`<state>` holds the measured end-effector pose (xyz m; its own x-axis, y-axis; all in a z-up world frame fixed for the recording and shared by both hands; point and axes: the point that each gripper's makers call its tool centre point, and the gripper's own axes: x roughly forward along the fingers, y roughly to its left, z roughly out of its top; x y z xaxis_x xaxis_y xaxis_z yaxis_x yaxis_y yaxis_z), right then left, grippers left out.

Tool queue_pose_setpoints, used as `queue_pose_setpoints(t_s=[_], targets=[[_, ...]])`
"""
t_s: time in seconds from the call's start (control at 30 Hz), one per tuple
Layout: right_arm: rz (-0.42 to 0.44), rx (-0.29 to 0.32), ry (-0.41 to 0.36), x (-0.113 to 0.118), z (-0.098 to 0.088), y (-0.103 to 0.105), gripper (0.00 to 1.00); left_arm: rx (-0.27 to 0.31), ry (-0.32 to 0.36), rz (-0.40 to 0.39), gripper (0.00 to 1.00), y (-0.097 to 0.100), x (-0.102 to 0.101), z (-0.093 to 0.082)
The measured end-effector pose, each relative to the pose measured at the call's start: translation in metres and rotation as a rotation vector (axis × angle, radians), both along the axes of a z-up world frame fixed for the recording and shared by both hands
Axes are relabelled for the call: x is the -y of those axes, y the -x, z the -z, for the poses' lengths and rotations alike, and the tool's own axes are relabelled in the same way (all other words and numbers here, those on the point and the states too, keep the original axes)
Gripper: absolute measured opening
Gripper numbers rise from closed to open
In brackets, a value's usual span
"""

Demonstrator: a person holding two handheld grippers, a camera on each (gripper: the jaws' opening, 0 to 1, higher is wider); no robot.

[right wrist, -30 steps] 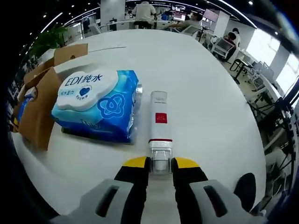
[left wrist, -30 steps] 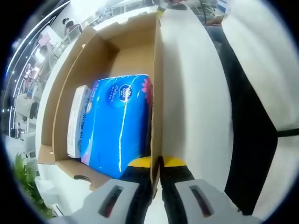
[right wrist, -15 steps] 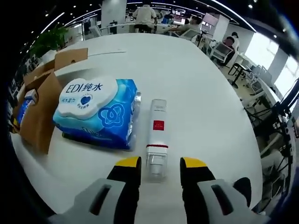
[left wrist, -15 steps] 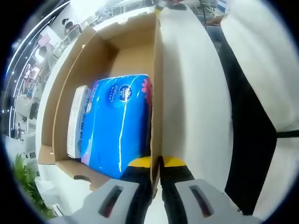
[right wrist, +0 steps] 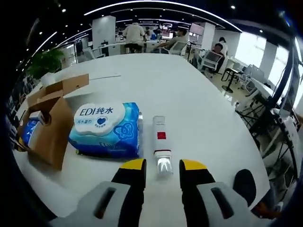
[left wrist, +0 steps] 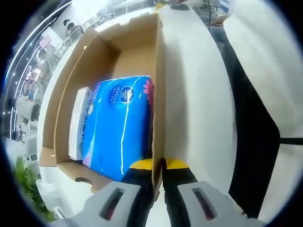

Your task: Operate the shoe box by opening the lid, removing the specified soft item, and placing it in the target area until the item is outside and the box remains undamaged.

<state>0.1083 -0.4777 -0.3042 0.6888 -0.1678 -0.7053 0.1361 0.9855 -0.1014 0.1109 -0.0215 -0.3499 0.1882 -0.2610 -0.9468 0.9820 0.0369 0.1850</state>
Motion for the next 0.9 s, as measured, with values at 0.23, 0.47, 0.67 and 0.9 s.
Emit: queue_pose_setpoints(t_s=[0.23, 0.47, 0.67, 0.9], targets=[[0.001, 0.043, -0.007, -0.009, -0.015, 0.0, 0.3, -0.015, -0.004, -0.001, 0.05, 0.0, 0.0, 0.0], [0.021, 0.096, -0.072, -0.022, -0.035, -0.004, 0.33, -0.011, -0.002, 0.007, 0.05, 0.001, 0.0, 0.0], [0.006, 0.129, -0.068, -0.03, -0.046, -0.008, 0.37, -0.014, -0.002, 0.005, 0.05, 0.0, 0.0, 0.0], [-0.067, 0.192, -0.051, -0.045, -0.054, -0.018, 0.38, -0.011, -0.002, -0.003, 0.05, 0.0, 0.0, 0.0]])
